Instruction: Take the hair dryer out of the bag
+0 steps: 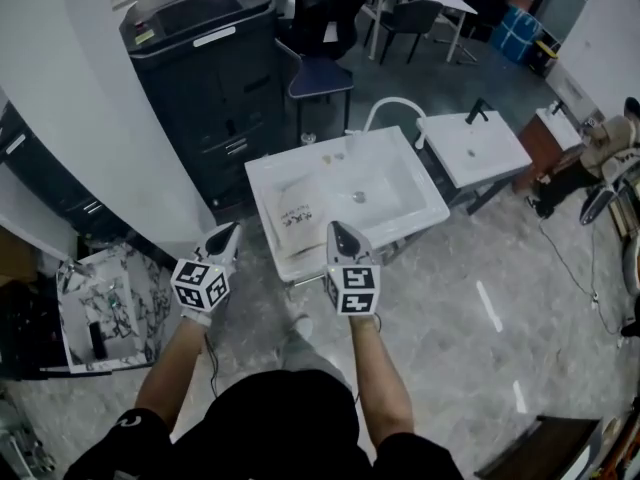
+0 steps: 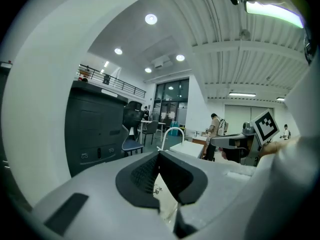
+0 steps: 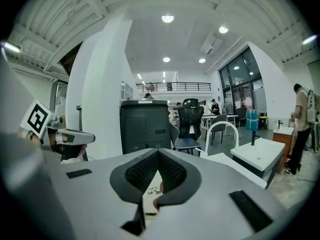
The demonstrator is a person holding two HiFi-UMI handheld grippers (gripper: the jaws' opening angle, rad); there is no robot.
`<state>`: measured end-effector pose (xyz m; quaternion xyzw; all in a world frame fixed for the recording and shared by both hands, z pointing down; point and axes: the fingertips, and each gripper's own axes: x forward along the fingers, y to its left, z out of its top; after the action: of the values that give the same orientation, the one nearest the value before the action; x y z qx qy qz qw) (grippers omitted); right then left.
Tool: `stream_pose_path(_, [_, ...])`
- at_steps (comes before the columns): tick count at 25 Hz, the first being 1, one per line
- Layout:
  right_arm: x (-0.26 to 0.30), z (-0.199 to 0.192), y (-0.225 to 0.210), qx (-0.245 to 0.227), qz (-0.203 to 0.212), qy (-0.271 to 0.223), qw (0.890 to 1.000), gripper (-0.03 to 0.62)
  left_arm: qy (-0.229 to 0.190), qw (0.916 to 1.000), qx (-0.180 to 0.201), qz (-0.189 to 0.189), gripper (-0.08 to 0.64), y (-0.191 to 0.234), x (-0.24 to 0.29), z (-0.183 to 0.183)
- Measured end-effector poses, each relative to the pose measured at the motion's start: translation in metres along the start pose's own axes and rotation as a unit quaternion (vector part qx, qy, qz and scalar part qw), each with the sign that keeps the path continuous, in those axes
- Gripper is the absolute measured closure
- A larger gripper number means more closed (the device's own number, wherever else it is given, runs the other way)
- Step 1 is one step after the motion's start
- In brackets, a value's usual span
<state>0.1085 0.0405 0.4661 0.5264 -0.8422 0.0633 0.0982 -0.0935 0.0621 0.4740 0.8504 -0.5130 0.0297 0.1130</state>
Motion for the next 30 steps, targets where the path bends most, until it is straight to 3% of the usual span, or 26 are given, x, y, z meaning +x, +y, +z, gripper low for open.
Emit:
stream_pose_path(11, [0.093, 0.008, -0.045, 0.033, -0.021, 0.001, 0.999, 0.601, 0.007, 0.9986, -0.001, -0.053, 0.565, 0.037, 0.104, 0.021])
stream_pose_path(22, [0.106, -0.001, -0.084, 0.05, -0.055, 0.009, 0.997, 0.601, 0.028, 0.9938, 0.004, -0.108, 0.563, 0.021, 0.163, 0.011])
stream_pose_path(30, [0.105, -0.025, -0.098, 0.061, -0.099, 0.02, 0.993, 0.601, 0.047, 0.9842, 0.014, -0.17, 0.563, 0.011, 0.195, -0.005])
